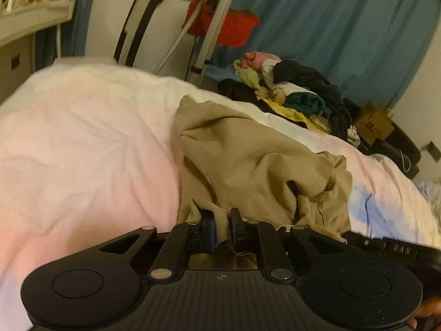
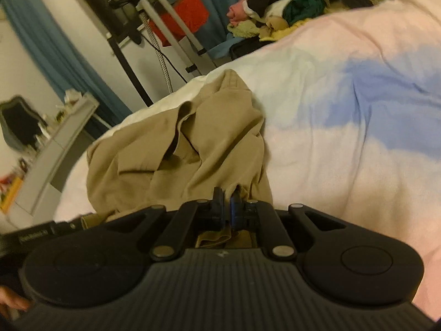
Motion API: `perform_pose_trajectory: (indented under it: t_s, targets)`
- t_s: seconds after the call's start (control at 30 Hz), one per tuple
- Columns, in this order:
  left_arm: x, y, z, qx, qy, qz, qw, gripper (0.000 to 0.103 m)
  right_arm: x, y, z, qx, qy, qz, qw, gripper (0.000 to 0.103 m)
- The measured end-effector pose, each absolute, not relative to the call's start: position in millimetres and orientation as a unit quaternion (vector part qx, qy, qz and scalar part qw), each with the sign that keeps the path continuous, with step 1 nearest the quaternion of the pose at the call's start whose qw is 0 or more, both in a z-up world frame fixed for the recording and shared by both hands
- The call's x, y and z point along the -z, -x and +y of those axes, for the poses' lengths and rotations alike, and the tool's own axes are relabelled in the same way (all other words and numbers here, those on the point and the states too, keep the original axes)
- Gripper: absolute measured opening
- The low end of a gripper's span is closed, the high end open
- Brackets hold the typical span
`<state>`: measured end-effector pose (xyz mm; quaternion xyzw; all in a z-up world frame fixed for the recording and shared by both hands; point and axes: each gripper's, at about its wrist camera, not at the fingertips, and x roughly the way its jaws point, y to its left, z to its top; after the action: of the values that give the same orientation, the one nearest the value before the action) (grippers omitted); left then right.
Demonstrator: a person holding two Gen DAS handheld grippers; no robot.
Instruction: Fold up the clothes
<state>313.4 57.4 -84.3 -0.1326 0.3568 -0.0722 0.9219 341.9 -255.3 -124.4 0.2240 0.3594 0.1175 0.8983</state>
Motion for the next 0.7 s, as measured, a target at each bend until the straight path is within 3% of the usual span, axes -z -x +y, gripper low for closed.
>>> perform_pose_trajectory:
  t_s: [0.07, 0.17, 0.23, 0.3, 0.37, 0.53, 0.6, 0.7]
  targets:
    - [75.1, -303.6, 53.5, 0.073, 0.114, 0.349, 0.927, 0.047, 115.0, -335.0, -249.8, -0.115, -0.202, 0.35, 0.907, 0.01]
    - [54.8, -276.4, 47.6, 0.068, 0.083, 0.323, 0.94, 0.063, 97.2, -317.1, -242.9, -0.113, -0.175, 0.335, 0.919, 0.014]
    - [40.2, -254.3, 45.5, 0.074, 0.073, 0.306, 0.946, 0.07, 84.6, -300.0, -238.6, -0.111, -0.158, 0.323, 0.926, 0.028]
    - [25.2, -228.4, 43.1, 0.077, 0.06, 0.288, 0.953, 0.074, 72.6, -280.1, -237.2, -0.124, -0.151, 0.305, 0.932, 0.059]
    - [11.7, -201.2, 40.3, 0.08, 0.048, 0.27, 0.958, 0.082, 60.5, -256.6, -236.0, -0.128, -0.151, 0.29, 0.936, 0.073]
    - [-4.8, -138.0, 37.2, 0.09, 0.038, 0.239, 0.966, 0.098, 35.9, -199.6, -229.0, -0.135, -0.13, 0.259, 0.948, 0.073]
    - [-3.5, -117.8, 37.0, 0.09, 0.035, 0.229, 0.969, 0.1, 31.0, -176.3, -227.4, -0.139, -0.13, 0.245, 0.951, 0.082]
    - [1.7, -92.4, 35.1, 0.087, 0.024, 0.222, 0.971, 0.102, 29.2, -147.7, -226.1, -0.145, -0.131, 0.228, 0.954, 0.082]
